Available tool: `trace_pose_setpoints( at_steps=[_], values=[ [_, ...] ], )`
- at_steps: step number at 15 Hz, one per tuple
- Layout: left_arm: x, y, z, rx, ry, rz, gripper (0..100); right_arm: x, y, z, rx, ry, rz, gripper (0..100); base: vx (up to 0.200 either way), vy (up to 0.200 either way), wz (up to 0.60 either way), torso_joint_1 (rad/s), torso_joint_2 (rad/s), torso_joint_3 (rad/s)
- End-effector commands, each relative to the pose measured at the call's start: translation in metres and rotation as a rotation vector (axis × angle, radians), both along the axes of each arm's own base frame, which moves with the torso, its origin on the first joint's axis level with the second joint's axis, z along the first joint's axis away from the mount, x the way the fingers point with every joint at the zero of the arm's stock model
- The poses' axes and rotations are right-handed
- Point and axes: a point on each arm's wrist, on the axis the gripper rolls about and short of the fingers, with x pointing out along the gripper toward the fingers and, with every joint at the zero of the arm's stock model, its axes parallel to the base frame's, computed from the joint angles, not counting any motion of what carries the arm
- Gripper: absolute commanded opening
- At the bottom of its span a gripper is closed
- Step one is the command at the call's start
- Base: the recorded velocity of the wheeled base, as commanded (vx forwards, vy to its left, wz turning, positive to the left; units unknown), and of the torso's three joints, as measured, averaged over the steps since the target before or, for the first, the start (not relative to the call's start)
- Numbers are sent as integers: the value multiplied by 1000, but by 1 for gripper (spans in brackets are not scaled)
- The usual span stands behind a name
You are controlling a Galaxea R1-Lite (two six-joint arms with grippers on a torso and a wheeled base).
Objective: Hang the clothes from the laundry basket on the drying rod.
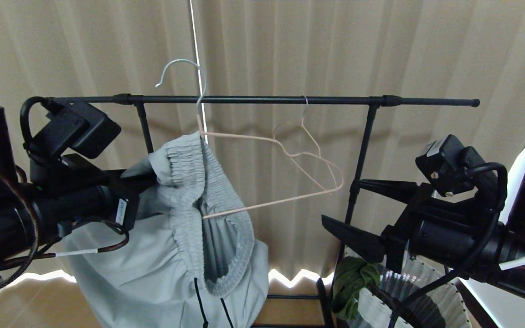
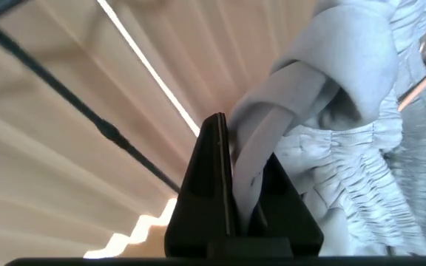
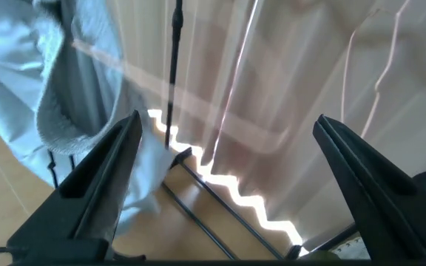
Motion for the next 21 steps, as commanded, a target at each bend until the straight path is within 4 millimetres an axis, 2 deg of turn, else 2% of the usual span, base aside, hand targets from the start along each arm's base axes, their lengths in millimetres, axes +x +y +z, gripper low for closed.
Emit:
trace_pose_setpoints(
  at_steps=[1,4,7,10,14,21],
  values=[
    [0,0,7,-55,-6,15,0,1,1,-2,-4,7,2,100,0,0,0,0,0,0],
    [2,-3,17,-148,-7,25,0,1,2,-1,0,6,7,100,0,0,0,0,0,0],
    [-1,-14,28,-251,-1,-14,0,8,9,-5,10,2,17,100,0,0,0,0,0,0],
    [-7,-26,35,-287,-7,-72,0,20,29,-13,50,-50,45,100,0,0,0,0,0,0],
    [-6,-35,37,-308,-35,-109,0,29,46,-17,48,-48,70,100,0,0,0,0,0,0],
    [-13,-45,36,-307,-27,-165,0,33,56,-25,31,-30,81,100,0,0,0,0,0,0]
  ],
)
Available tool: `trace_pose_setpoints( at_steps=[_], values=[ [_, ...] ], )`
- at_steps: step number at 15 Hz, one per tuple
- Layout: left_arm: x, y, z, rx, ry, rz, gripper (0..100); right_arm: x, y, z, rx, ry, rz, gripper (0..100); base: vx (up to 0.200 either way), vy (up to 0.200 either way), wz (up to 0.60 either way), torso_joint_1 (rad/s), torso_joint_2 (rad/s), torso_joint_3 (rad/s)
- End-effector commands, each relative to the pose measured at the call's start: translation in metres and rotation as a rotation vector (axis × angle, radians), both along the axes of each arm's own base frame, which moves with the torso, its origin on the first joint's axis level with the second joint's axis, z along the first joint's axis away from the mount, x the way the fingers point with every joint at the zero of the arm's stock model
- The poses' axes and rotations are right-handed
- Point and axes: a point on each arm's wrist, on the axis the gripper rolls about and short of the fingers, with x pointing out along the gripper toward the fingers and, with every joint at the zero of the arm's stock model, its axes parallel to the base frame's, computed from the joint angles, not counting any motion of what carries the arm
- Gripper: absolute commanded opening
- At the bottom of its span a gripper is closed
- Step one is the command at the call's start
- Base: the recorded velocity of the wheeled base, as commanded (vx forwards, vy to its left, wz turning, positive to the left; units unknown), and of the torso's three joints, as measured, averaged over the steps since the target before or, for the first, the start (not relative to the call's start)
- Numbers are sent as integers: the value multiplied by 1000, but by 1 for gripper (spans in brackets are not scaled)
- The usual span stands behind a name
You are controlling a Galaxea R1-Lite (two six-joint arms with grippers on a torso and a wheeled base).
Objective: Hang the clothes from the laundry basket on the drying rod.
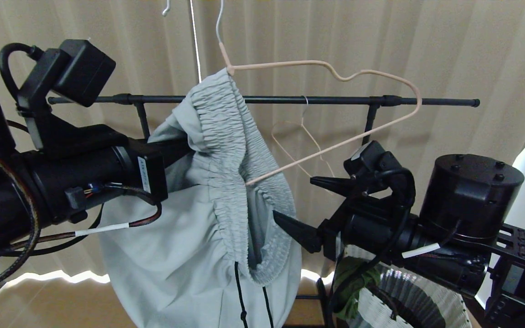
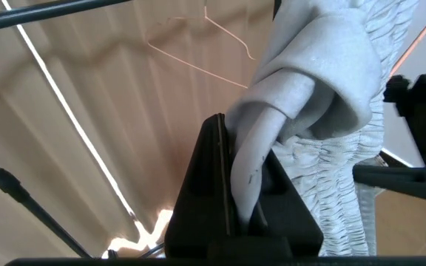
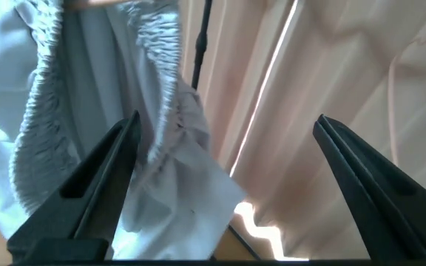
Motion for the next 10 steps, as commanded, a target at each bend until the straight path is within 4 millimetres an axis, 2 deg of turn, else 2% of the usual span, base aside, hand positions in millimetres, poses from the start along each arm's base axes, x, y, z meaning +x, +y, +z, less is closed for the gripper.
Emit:
trace_pose_setpoints(
  at_steps=[1,3,4,10],
  values=[
    [-3,-4,0,2,-1,-23,0,2,3,-5,-11,13,7,100,0,0,0,0,0,0],
    [-3,-5,0,1,-2,-25,0,3,4,-6,-4,5,4,100,0,0,0,0,0,0],
    [-3,-5,0,2,-1,-25,0,2,4,-6,-7,5,4,0,0,0,0,0,0,0],
    [-4,-4,0,3,-4,-22,0,1,0,-6,-6,5,-8,0,0,0,0,0,0,0]
  ],
)
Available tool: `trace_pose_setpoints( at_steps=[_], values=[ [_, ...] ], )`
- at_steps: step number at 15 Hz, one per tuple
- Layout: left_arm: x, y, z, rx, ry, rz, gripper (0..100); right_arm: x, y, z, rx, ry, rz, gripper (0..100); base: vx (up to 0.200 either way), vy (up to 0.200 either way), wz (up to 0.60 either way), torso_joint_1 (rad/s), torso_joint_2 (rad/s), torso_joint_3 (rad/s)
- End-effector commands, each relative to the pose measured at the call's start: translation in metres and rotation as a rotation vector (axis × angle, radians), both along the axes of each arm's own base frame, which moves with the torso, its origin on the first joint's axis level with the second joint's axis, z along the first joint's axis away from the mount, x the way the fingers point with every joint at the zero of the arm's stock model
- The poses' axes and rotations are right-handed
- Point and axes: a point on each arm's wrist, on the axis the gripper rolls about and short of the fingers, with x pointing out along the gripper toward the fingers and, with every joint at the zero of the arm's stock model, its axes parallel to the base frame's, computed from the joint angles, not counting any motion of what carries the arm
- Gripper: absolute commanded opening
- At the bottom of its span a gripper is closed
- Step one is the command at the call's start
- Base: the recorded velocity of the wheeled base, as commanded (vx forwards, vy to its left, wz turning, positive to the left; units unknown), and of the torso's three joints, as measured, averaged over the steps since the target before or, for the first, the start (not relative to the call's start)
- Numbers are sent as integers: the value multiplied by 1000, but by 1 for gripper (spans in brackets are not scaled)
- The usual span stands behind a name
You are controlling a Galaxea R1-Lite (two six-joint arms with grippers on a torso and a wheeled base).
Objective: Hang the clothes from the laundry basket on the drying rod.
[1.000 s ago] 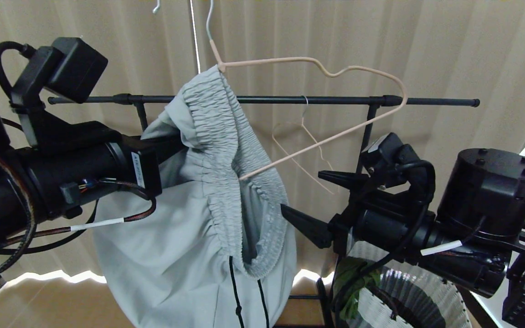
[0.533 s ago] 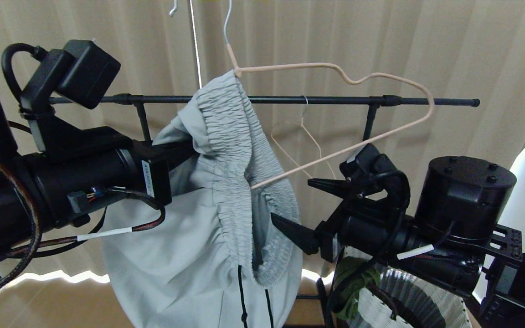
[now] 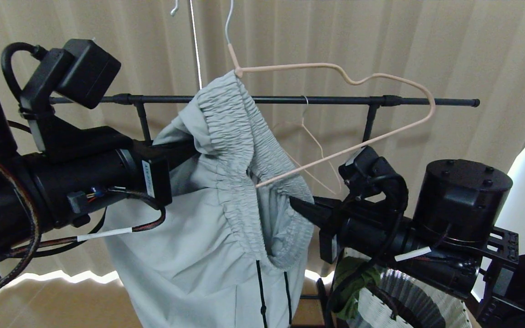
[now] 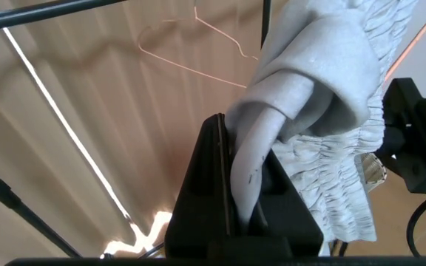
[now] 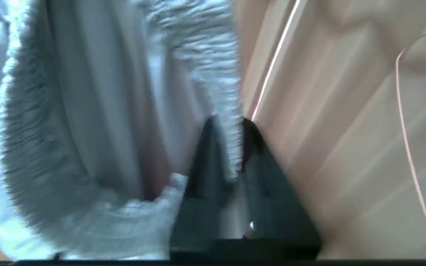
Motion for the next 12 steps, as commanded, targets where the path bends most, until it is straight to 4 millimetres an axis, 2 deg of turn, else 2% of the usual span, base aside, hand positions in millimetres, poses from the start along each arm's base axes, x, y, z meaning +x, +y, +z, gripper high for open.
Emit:
trace_pose_setpoints(
  at_steps=[1,3,8,12],
  values=[
    [0,1,0,1,-2,4,0,0,-2,1,1,-2,-7,0,0,0,0,0,0,0],
    [1,3,-3,17,-1,15,0,10,-17,7,14,-19,-66,0,0,0,0,0,0,0],
    [17,29,-14,164,-72,133,0,31,-57,21,42,-60,-220,0,0,0,0,0,0,0],
    [23,42,-29,283,-127,178,0,38,-66,24,49,-72,-258,0,0,0,0,0,0,0]
  ],
)
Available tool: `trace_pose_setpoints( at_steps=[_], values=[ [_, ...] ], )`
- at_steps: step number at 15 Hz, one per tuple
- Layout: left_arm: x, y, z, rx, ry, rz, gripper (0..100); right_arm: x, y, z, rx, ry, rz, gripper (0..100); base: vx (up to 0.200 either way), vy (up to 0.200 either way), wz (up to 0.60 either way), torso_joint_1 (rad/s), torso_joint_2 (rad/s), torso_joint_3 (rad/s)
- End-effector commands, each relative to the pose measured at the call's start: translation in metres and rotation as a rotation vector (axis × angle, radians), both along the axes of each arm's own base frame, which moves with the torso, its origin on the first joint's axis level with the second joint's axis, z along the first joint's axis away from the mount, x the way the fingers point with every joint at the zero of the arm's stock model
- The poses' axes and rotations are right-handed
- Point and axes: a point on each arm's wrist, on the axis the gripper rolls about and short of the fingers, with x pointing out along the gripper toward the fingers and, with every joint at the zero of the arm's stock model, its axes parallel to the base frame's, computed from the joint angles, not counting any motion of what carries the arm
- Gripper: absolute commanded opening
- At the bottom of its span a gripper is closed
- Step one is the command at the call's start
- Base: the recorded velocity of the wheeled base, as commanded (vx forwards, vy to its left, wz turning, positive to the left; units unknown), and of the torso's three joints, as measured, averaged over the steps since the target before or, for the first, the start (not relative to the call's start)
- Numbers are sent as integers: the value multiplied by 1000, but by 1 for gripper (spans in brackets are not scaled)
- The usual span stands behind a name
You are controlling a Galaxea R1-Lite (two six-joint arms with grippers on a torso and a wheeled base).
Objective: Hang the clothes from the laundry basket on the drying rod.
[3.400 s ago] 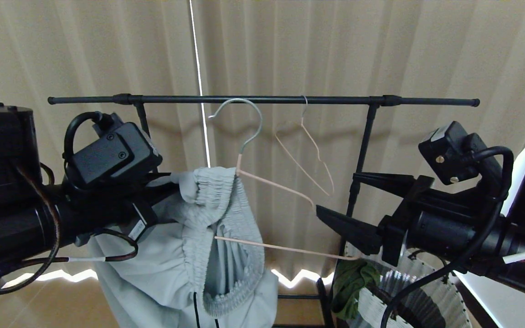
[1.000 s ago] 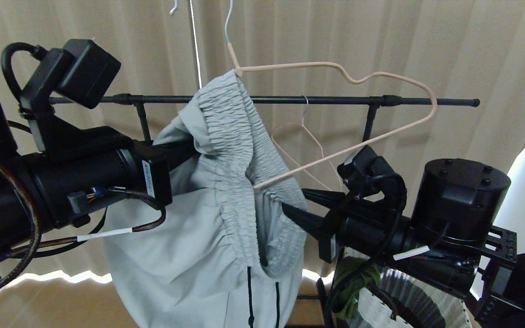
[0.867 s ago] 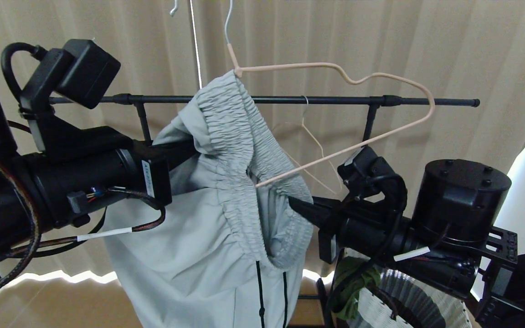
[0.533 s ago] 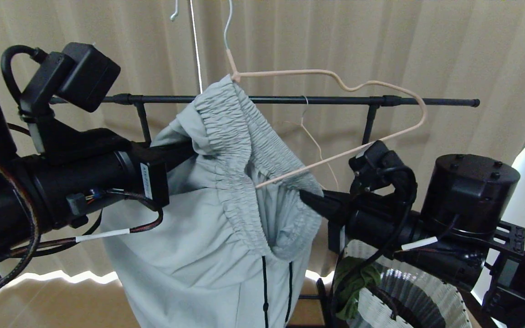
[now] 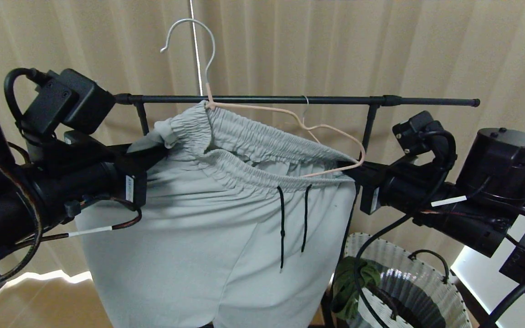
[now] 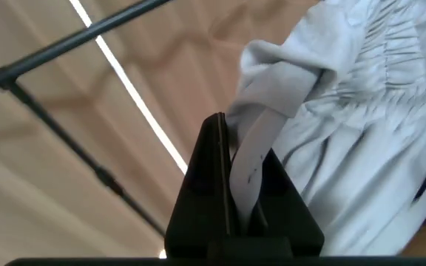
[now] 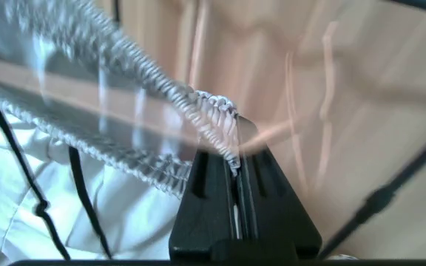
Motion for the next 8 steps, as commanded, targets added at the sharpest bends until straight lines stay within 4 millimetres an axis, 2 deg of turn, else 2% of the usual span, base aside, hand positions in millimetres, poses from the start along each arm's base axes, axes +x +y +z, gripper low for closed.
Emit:
trace_pose_setpoints(
  at_steps=[1,5,8],
  values=[
    [4,10,-12,70,-8,41,0,2,-3,3,5,-9,-15,0,0,0,0,0,0,0],
    [7,27,-21,169,-36,105,0,3,-3,2,3,-5,-16,0,0,0,0,0,0,0],
    [6,29,-28,189,-21,109,0,3,-3,1,-1,-2,-12,0,0,0,0,0,0,0]
  ],
)
